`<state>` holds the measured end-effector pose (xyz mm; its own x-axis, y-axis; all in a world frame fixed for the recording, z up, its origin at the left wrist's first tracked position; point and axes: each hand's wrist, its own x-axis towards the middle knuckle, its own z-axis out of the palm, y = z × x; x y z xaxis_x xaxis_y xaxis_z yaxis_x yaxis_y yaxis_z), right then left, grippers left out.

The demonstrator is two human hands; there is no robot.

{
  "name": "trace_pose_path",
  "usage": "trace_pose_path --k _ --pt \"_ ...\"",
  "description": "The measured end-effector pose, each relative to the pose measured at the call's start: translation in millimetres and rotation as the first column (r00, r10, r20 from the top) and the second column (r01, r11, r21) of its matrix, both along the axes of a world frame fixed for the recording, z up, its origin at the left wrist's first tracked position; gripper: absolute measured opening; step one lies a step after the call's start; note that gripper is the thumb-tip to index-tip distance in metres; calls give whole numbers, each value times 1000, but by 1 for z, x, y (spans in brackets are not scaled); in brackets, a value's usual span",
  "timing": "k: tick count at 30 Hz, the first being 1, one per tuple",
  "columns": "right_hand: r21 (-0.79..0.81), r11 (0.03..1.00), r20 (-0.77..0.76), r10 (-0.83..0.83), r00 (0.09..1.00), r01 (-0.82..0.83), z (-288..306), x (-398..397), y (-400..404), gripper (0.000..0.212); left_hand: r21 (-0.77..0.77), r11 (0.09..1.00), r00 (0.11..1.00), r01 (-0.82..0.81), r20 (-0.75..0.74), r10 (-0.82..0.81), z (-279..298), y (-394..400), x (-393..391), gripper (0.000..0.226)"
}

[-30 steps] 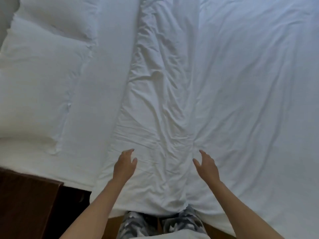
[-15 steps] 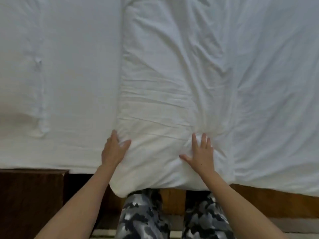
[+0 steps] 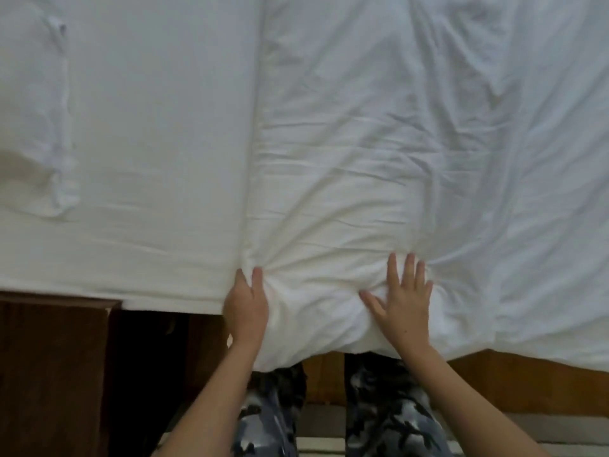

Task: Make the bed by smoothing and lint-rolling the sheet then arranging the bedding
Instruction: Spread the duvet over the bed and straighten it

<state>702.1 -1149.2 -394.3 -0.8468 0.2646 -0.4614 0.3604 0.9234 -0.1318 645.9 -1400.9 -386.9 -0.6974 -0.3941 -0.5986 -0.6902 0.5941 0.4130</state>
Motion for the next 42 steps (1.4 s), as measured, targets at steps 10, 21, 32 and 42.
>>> trace_pose_path --k 10,21,32,42 --pt "-5 670 -228 -724 651 743 8 -2 94 95 9 993 993 -115 -24 115 9 -5 43 79" --pt "-392 593 77 -740 668 703 35 53 125 51 410 887 946 -211 315 79 50 -27 69 50" --pt "-182 771 129 -596 792 610 14 60 120 48 -156 985 981 -80 161 105 -3 0 76 55" --pt "-78 963 -294 -270 917 258 23 16 103 70 -192 886 832 422 -306 -463 3 95 0 54"
